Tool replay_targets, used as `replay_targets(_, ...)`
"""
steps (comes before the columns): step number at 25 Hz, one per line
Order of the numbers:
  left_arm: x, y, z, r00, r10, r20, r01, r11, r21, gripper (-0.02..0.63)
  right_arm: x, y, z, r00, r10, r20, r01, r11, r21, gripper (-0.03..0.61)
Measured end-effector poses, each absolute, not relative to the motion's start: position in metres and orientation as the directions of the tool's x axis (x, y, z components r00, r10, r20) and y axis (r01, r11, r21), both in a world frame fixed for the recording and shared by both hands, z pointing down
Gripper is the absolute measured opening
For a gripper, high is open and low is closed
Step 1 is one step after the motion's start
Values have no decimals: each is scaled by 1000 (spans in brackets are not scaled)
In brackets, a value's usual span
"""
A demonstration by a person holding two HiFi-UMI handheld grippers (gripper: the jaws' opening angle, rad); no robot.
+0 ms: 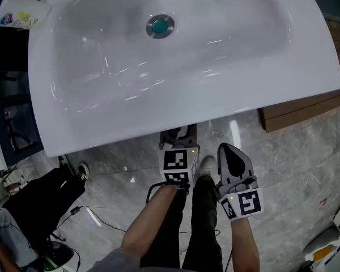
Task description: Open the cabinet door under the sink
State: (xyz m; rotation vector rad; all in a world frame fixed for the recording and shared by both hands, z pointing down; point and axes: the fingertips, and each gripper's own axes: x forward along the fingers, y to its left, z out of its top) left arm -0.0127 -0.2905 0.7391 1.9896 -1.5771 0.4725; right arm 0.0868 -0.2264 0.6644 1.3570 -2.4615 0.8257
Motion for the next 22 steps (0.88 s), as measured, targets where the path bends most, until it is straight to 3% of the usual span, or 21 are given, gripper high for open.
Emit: replay_targets(22,-12,-288,740,197,-781,593,-976,-99,195,81,100,-209,663,-556,-704,441,-827,417,-378,9)
